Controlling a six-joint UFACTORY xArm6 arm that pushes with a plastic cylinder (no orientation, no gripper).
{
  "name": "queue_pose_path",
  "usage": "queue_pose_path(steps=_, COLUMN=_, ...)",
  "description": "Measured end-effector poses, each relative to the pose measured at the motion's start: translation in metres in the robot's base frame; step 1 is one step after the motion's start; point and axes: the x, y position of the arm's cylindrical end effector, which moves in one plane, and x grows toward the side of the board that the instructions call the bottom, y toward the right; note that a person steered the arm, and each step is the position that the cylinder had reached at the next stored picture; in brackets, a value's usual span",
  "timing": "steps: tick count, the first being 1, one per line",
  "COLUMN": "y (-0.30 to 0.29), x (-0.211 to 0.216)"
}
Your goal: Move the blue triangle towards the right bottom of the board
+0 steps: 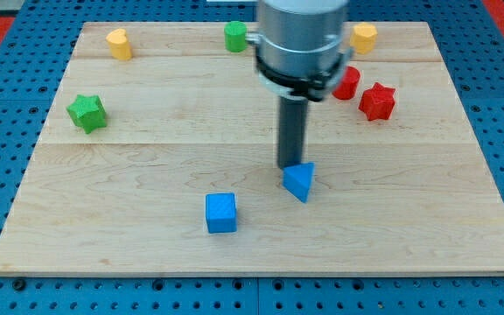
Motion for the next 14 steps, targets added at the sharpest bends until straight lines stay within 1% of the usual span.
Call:
queue_pose_path(steps=1, y=0.026, x=0.006)
queue_pose_path(steps=2, y=-0.019, x=-0.028)
queue_pose_path(steps=3, y=-0.031, x=-0.01)
queue_pose_path(steps=4, y=-0.028, x=0.022)
queue_pose_path(steps=5, y=-0.011, x=0.028)
queue_pose_path(steps=6, y=0.07, x=0.033)
queue_pose_path(steps=7, y=0.107, x=0.045)
queue_pose_path(steps=14, y=0.112, x=0.045)
